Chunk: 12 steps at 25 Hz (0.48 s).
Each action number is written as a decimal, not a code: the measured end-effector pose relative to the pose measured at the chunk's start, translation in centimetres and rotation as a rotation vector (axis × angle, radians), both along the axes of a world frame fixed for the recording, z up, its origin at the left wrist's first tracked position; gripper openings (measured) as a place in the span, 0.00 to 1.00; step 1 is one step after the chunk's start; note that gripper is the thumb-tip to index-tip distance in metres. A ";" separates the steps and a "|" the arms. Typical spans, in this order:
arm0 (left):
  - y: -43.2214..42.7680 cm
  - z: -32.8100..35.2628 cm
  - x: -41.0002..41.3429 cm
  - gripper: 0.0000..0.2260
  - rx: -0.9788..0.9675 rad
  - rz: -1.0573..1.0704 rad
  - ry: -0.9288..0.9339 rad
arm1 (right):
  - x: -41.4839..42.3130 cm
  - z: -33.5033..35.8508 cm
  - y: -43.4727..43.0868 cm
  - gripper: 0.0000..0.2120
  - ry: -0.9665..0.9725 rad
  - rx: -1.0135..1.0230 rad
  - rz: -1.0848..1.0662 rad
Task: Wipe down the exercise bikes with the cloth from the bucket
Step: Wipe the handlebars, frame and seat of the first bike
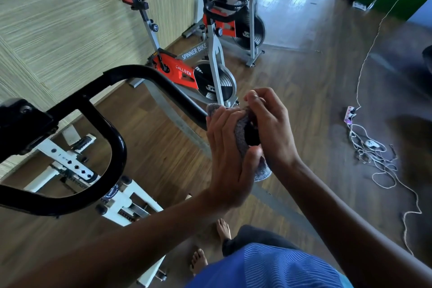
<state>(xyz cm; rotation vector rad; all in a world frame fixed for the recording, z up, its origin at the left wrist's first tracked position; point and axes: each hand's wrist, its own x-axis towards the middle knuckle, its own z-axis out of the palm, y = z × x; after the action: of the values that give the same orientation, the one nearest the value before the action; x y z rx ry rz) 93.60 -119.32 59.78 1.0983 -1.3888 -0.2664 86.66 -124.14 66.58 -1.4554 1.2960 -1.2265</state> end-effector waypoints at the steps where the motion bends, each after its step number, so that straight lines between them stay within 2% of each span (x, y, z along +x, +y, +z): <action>1: 0.0 0.1 0.1 0.26 -0.008 -0.010 -0.009 | -0.4 0.3 -0.2 0.10 -0.046 0.029 0.022; 3: -0.5 -0.1 1.2 0.27 -0.017 -0.040 -0.051 | -1.1 0.6 -0.7 0.11 -0.123 0.068 0.062; 6: -2.4 -1.1 4.7 0.23 0.083 -0.043 -0.154 | -1.7 0.4 -2.0 0.11 -0.160 0.103 0.101; 12: -6.2 -1.8 9.4 0.19 0.246 0.176 -0.467 | 0.0 -0.9 -5.1 0.10 -0.012 0.232 0.283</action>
<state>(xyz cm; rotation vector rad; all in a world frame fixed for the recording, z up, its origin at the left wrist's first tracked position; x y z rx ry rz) 103.01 -125.57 57.97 1.5477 -1.6857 -0.0512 86.67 -129.24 65.68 -1.4038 1.1369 -0.8683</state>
